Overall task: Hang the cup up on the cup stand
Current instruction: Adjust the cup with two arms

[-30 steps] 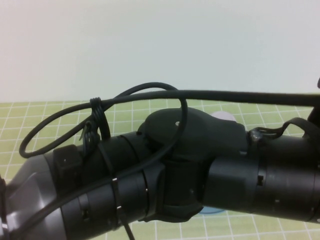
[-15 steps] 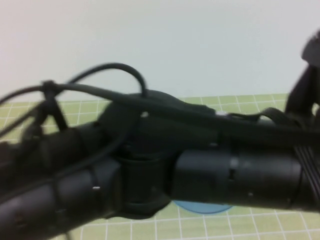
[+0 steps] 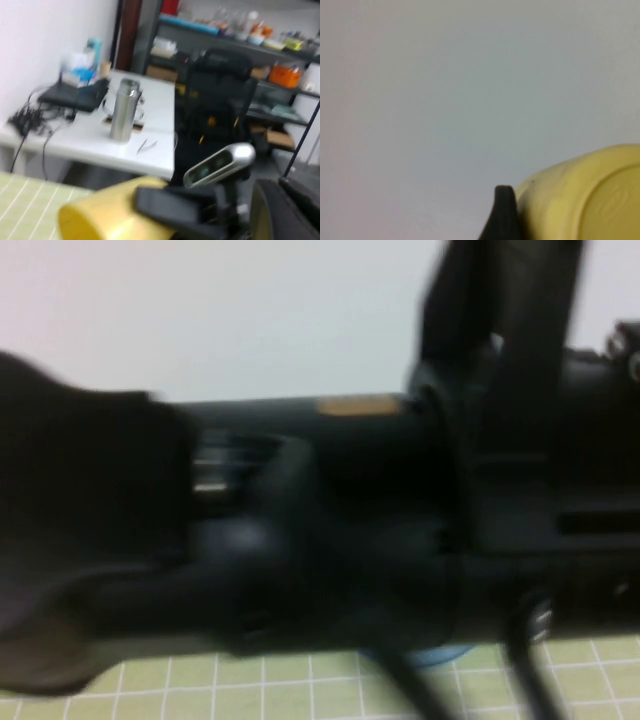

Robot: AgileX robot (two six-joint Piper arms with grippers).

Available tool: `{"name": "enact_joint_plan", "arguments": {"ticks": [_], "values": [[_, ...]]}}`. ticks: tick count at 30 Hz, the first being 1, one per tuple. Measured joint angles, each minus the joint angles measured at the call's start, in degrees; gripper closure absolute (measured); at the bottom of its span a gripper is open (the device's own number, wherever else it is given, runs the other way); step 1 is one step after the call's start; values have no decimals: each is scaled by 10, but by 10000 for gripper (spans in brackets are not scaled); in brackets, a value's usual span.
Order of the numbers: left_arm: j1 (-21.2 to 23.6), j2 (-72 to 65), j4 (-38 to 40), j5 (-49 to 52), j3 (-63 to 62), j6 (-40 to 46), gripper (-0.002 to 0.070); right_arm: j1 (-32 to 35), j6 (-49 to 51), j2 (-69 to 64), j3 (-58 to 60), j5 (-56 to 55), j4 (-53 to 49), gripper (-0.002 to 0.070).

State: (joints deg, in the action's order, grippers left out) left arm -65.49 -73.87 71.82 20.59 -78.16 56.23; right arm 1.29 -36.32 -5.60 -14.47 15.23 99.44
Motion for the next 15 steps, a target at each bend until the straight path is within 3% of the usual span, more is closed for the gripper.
{"name": "enact_joint_plan", "arguments": {"ticks": [3,7,15], "values": [[0,0,-34,12,0,-29,675,0,-26,0,0,3,-1,87],[5,10,-142,19,0,-113,675,1,-75,0,0,30,-1,87],[91,25,-363,79,0,-317,675,1,-166,0,0,55,-2,87]]}}
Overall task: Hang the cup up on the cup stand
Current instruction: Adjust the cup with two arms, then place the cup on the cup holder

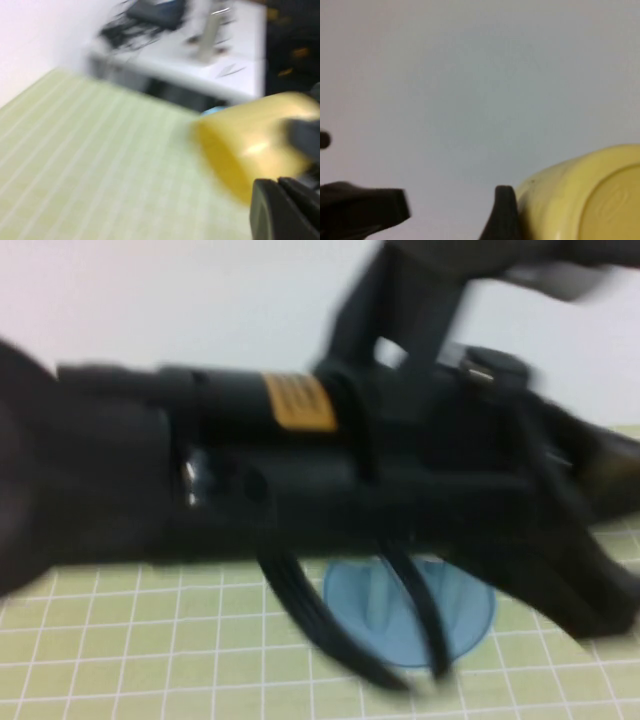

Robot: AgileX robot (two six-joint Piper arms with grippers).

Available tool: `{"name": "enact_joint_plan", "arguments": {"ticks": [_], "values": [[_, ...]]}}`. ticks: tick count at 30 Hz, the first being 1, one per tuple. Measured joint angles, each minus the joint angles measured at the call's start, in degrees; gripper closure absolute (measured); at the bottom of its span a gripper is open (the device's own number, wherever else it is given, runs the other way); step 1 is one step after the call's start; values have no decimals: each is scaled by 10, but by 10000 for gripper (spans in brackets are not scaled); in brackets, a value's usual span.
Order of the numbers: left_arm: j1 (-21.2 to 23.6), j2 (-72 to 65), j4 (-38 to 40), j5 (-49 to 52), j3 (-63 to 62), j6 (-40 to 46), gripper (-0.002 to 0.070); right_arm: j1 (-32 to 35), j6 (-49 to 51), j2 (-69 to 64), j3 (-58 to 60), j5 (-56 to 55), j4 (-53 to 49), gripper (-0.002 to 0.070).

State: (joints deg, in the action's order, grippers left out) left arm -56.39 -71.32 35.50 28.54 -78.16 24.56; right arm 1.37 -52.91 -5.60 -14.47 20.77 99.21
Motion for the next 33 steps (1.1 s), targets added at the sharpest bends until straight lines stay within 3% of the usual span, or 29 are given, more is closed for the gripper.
{"name": "enact_joint_plan", "arguments": {"ticks": [9,15,22,33], "values": [[121,3,-212,36,1,-145,675,0,-96,-48,-3,34,-18,87],[202,3,-222,70,12,-138,675,0,-103,-152,-46,88,-115,87],[268,3,-233,19,74,-144,675,-3,-123,-299,-145,164,-248,88],[315,3,-238,-48,185,-140,675,-65,-141,-516,-286,218,-316,88]]}}
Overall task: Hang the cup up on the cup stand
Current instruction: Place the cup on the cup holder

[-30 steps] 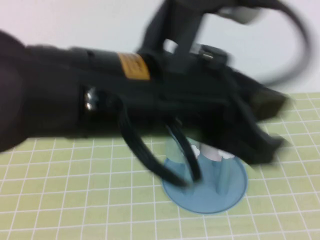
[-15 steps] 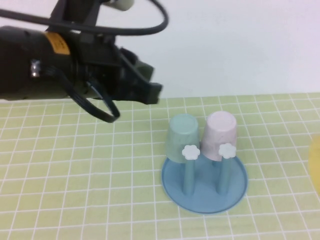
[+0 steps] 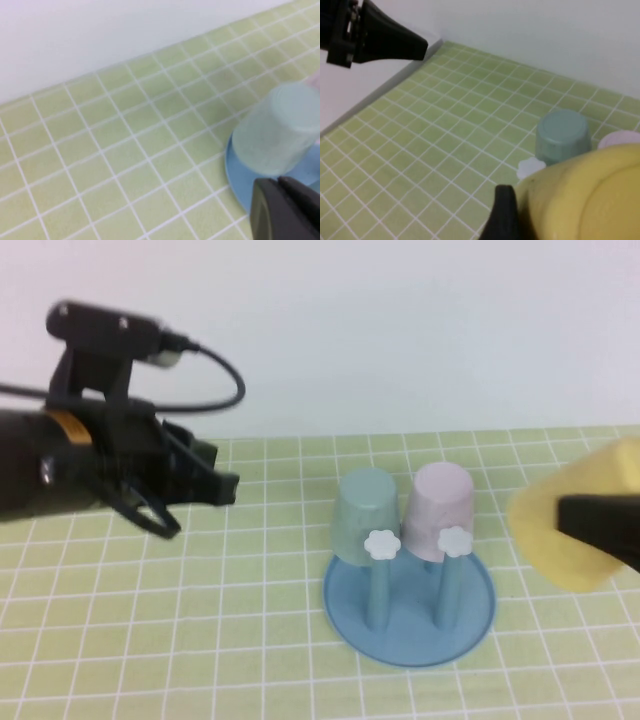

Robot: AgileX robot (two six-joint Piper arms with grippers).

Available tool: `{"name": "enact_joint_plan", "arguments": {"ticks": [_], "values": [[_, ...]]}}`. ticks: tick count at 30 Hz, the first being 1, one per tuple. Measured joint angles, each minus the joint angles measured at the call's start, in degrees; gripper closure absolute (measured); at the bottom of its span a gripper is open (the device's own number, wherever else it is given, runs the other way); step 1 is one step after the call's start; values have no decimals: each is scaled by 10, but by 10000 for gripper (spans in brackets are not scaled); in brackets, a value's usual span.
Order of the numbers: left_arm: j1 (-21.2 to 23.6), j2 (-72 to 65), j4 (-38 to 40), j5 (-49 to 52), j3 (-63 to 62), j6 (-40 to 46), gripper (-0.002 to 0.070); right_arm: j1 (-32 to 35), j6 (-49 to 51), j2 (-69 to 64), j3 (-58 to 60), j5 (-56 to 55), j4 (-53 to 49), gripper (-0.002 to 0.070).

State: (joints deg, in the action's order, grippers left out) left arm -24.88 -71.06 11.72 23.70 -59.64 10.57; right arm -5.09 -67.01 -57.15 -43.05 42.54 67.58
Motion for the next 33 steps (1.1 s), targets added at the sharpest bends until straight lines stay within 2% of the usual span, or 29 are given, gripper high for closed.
{"name": "enact_joint_plan", "arguments": {"ticks": [10,22,26,33], "values": [[8,0,1,-34,44,7,675,-50,-11,-150,-120,-9,-21,88],[114,0,41,-25,44,-4,675,-200,9,-285,-214,-83,-73,88],[119,0,44,-24,44,-4,675,-228,36,-328,-234,-91,-135,88],[119,0,45,-25,44,-1,675,-232,85,-365,-258,-91,-202,88]]}}
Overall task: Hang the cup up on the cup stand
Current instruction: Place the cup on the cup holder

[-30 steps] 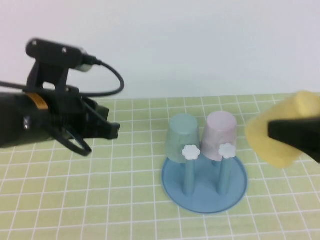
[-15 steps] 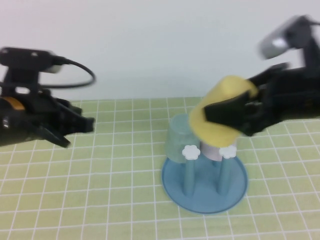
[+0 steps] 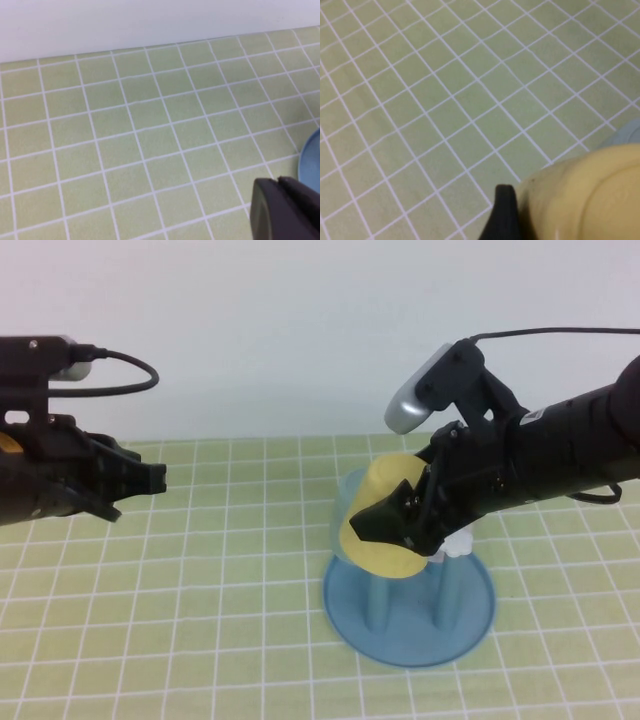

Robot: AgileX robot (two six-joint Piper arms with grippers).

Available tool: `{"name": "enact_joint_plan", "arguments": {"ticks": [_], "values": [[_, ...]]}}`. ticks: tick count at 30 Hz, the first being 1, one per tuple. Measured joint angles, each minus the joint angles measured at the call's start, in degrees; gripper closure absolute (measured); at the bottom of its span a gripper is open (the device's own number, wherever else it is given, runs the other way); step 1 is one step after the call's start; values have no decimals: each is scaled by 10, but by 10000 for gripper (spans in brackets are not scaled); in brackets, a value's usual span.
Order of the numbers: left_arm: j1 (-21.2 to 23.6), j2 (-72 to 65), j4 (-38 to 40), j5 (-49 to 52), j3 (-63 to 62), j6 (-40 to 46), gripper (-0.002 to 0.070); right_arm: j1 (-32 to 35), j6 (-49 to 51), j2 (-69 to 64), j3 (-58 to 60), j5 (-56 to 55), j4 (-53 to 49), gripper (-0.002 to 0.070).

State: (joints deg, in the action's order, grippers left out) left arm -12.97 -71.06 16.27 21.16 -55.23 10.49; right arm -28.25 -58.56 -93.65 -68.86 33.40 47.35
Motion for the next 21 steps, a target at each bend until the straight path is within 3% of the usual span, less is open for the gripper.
{"name": "enact_joint_plan", "arguments": {"ticks": [21], "values": [[0,0,6,-13,0,7,675,0,-44,-70,-8,-2,-36,88]]}}
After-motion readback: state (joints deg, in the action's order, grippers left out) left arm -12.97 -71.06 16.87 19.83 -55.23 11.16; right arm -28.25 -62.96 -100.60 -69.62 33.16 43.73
